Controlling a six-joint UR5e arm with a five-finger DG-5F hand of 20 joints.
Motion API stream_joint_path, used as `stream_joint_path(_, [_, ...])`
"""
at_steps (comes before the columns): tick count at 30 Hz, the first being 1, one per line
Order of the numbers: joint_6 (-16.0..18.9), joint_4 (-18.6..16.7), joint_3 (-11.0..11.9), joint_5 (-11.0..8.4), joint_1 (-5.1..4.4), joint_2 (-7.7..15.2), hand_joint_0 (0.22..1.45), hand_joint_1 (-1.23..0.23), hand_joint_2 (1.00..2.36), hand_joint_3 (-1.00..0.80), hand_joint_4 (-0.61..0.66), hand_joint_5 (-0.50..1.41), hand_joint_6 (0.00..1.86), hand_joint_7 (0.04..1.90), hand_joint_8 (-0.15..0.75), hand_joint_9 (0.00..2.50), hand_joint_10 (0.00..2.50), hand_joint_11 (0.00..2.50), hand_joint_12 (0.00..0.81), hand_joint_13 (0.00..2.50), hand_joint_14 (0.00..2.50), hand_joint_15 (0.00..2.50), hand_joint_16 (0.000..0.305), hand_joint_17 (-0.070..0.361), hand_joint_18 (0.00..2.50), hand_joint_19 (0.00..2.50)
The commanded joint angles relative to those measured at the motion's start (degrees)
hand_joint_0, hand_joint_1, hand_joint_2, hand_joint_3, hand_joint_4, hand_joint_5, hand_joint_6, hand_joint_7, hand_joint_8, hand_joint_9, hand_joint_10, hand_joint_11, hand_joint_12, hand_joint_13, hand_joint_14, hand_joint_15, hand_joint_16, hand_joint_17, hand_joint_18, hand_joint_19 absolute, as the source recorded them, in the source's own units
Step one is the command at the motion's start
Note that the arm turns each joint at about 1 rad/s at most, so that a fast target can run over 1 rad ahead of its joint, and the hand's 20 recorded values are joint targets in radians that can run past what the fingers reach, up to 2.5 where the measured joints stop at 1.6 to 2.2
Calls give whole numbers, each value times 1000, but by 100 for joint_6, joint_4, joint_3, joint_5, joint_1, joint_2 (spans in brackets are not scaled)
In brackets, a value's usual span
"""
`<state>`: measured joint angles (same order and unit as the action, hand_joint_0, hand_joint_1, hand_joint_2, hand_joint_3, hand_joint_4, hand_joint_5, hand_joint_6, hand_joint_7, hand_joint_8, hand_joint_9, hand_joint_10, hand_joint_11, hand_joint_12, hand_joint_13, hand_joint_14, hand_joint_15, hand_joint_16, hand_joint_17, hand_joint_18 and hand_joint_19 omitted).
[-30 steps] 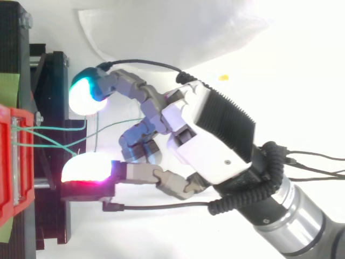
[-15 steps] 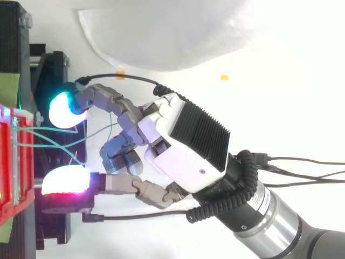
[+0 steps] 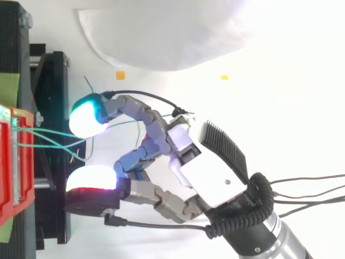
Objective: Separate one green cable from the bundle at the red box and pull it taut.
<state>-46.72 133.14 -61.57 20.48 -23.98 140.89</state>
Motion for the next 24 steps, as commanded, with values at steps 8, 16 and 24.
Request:
stream_joint_path(8, [181, -130, 22, -694, -159, -9, 400, -407, 1000, -500, 342, -137, 503, 859, 407, 1468, 21, 1411, 490, 1535, 58, 1493, 79, 178, 1170, 976])
stream_joint_path(16, [190, -86, 22, -940, -186, 0, 400, -406, 1000, -500, 339, -136, 503, 858, 407, 1466, 21, 1421, 490, 1535, 54, 1489, 79, 178, 1167, 975])
stream_joint_path(24, [-127, 591, 22, 158, -89, 0, 400, -405, 1000, -500, 342, -137, 504, 859, 409, 1466, 21, 1407, 484, 1535, 54, 1488, 79, 178, 1167, 976])
